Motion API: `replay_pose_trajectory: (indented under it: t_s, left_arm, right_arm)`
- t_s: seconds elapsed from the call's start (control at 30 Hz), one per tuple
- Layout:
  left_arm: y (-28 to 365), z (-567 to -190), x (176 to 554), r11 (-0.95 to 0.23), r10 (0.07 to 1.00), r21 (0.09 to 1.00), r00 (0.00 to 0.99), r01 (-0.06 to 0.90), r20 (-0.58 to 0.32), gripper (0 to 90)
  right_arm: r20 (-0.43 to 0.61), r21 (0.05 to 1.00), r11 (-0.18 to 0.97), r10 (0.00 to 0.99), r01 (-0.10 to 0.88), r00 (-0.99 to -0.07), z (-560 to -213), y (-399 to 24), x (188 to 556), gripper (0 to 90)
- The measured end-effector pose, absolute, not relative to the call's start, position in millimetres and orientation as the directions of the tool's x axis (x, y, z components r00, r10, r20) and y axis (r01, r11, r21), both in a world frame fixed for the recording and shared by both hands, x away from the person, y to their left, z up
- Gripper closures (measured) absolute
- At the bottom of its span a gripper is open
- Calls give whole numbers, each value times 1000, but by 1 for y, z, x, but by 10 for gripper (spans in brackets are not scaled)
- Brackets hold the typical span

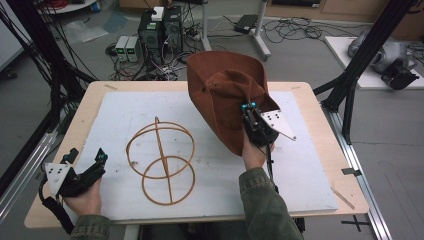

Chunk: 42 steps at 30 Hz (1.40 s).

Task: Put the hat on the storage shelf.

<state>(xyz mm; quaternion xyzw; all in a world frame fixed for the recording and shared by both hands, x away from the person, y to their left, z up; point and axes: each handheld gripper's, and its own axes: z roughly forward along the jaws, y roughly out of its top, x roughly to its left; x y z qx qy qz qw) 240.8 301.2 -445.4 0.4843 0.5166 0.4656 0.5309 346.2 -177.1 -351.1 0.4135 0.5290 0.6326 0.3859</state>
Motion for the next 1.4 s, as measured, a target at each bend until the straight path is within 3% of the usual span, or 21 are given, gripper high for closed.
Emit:
replay_pose_trajectory:
  t_s: [0.67,1.4]
  left_arm:
    - [301,-445,240,100,994,995,33,1,-100,170]
    - [303,-445,240,101,994,995,30,4,-101,171]
  right_arm:
    - [84,977,-160,899,-142,-429,-307,-168,329,895]
    - [24,966,-188,743,-175,-668,-275,-133,288,892]
